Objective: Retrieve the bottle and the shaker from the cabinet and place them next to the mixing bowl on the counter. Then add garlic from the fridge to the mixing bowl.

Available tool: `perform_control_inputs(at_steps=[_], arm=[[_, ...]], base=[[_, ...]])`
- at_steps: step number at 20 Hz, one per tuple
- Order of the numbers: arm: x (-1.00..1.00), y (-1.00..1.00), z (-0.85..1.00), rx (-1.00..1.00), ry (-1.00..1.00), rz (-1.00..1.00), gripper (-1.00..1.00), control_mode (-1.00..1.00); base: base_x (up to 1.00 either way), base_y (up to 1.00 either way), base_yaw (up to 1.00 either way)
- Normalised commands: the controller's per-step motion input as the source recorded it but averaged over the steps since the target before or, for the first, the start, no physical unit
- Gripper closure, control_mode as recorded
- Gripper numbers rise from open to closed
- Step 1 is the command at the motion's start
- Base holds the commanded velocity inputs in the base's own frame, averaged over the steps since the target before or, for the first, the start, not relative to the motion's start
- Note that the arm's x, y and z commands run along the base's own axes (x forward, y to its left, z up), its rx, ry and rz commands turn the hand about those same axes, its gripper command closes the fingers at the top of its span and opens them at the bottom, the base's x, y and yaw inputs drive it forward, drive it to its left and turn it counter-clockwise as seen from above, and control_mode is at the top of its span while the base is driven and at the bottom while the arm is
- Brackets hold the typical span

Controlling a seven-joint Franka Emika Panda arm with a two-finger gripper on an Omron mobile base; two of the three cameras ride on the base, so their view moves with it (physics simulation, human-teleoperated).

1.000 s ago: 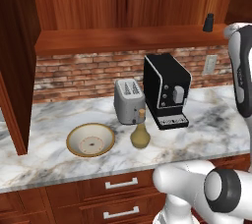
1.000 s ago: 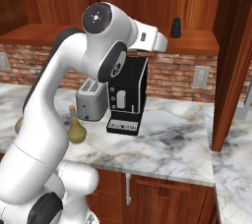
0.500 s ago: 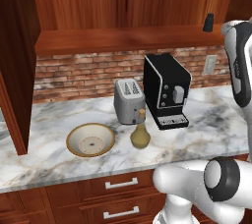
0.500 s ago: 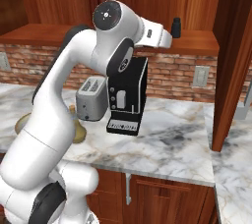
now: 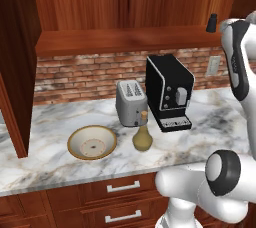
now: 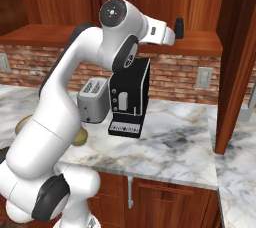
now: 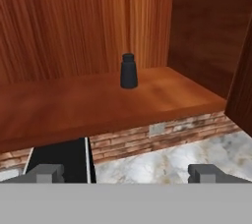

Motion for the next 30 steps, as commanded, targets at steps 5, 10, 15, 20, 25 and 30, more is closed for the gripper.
perform_control_inputs(at_steps=[5,10,15,20,25,30], arm=[[0.23,0.00,0.00,0.00,0.00,0.00,-1.00,-1.00],[0.31,-0.04,0.00,0.00,0.00,0.01,-1.00,-1.00],[0.31,-0.11,0.00,0.00,0.00,0.02,-1.00,-1.00],[0.31,-0.17,0.00,0.00,0.00,0.01,-1.00,-1.00],[0.30,-0.20,0.00,0.00,0.00,0.00,-1.00,-1.00],[0.34,-0.14,0.00,0.00,0.00,0.00,-1.00,-1.00]], base=[[0.00,0.00,0.00],[0.00,0.00,0.00],[0.00,0.00,0.00],[0.00,0.00,0.00],[0.00,0.00,0.00],[0.00,0.00,0.00]])
